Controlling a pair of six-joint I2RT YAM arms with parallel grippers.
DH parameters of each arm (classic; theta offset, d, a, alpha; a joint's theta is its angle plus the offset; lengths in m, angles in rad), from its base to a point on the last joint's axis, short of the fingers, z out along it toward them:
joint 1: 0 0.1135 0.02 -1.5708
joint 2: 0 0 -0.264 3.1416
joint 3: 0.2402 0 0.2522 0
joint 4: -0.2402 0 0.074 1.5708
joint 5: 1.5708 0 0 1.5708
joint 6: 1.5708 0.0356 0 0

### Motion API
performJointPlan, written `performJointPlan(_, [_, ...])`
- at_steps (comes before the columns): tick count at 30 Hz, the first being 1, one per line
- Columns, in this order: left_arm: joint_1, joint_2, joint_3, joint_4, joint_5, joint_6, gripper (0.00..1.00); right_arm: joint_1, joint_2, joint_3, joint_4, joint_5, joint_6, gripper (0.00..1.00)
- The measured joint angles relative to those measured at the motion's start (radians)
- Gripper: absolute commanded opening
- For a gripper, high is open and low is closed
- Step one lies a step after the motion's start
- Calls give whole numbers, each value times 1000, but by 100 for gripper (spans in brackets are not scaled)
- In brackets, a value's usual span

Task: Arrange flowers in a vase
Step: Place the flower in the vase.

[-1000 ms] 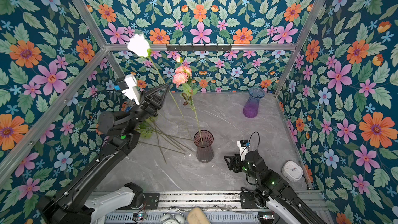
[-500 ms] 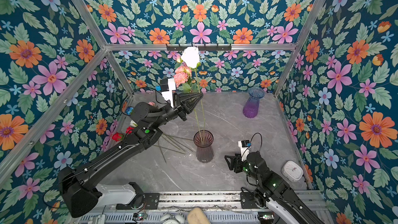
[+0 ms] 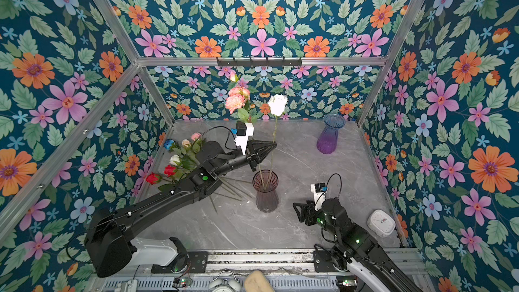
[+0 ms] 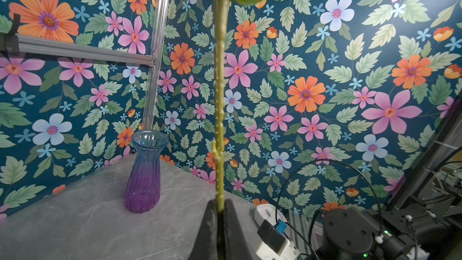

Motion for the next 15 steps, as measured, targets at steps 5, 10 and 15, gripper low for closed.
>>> performJointPlan(5, [0,-10,0,-19,-21,4,49,0,0,0,0,0,-1,75])
performJointPlan(10, [0,-53,-26,-30,-34,14,49,0,-8,0,0,0,-2,75])
performJointPlan(15, [0,-145,-80,-78,-91,34,46,0,-14,0,-1,0,-3,75])
